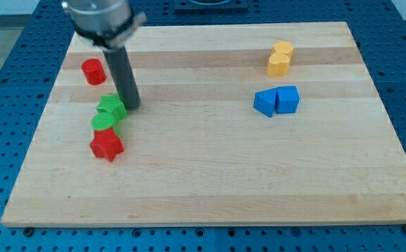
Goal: Slide the red star and the red circle towards the top side of the board
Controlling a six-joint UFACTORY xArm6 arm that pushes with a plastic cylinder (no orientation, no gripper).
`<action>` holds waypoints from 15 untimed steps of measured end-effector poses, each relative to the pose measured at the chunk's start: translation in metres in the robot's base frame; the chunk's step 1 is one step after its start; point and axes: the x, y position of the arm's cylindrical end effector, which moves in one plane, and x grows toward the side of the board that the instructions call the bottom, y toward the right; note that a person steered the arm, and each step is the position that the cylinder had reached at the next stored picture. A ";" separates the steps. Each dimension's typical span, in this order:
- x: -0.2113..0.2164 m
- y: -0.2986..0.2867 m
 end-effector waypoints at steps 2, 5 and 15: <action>0.091 0.033; 0.081 -0.039; -0.037 -0.104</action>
